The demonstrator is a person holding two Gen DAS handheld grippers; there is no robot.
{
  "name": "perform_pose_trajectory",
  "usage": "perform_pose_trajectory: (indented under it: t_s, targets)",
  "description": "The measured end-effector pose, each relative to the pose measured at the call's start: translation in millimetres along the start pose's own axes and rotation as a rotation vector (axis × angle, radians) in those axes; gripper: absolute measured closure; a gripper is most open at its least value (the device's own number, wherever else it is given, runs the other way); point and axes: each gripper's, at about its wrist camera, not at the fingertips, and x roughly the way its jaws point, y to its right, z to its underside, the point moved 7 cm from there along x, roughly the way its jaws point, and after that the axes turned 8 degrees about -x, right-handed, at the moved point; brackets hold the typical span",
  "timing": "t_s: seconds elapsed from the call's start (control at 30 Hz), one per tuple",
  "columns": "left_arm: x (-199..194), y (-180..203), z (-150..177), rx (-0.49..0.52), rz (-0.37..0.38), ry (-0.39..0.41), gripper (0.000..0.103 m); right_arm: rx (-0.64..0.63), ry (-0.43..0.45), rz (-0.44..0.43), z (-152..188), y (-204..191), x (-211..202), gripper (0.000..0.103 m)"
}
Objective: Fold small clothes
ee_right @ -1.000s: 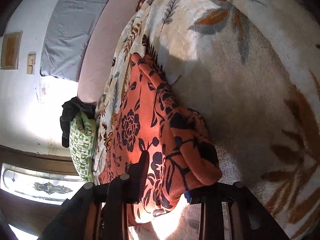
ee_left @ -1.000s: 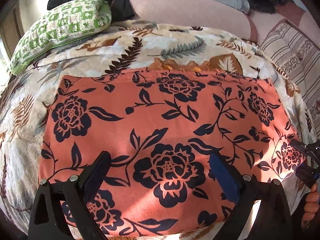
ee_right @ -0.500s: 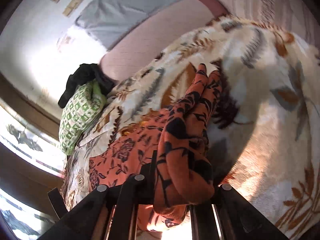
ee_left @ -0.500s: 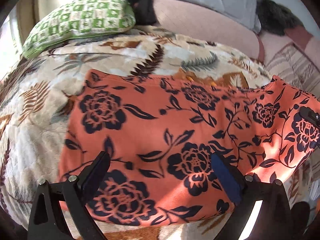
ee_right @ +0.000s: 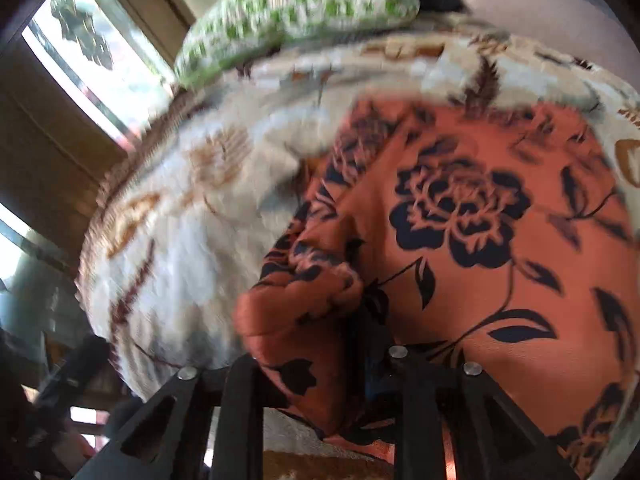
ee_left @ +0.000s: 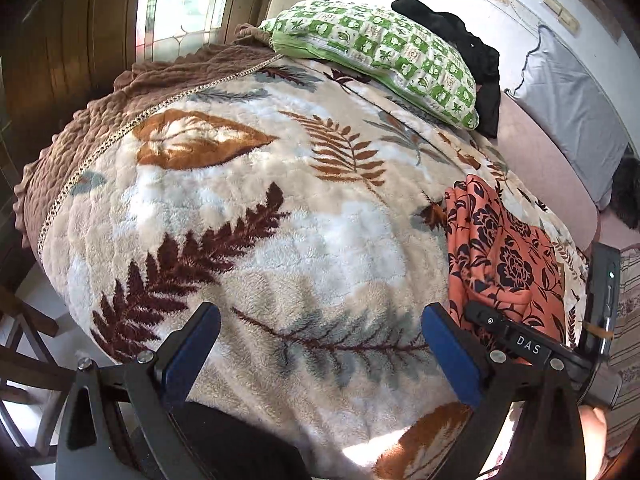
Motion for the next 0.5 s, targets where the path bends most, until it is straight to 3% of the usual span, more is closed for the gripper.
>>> perform_pose_trajectory:
  t_s: [0.03, 0.13, 0.3, 0.37, 0.4, 0.47, 0.5]
  targets:
    - [-2.6, 1.5, -0.7, -0.002, 0.019, 0.006, 0.002, -0.015, 0.075, 0.012, 1.7, -1.9, -8.4, 0.072]
    - [-5.6, 25.3, -3.7, 0.009, 0.094, 0.002, 0.003, 0.047, 0.109, -0.134, 7.2, -0.2, -36.3, 0.022]
    - [-8.5, 108.6, 5.8, 0.124, 0.271, -0.035, 0.003, 0.226, 0.248, -0.16, 27.9, 55.1, -98.4, 0.021]
    - [4.9, 131.6, 16.2, 0.166, 0.281, -0.069, 0.003, 0.306, 0.28, -0.179, 41.0, 80.8, -115.2, 0.021]
    - [18.4, 137.5, 22.7, 0.16, 0.283, -0.11, 0.009, 0.334, 0.289, -0.192, 43.5, 87.3, -124.5, 0.021]
    - [52.2, 137.8, 36.4, 0.107, 0.254, -0.227, 0.039, 0.372, 0.297, -0.196, 52.2, 105.3, -132.7, 0.021]
    - [67.8, 133.4, 43.3, 0.073, 0.239, -0.28, 0.063, 0.385, 0.299, -0.196, 59.2, 113.2, -136.2, 0.021]
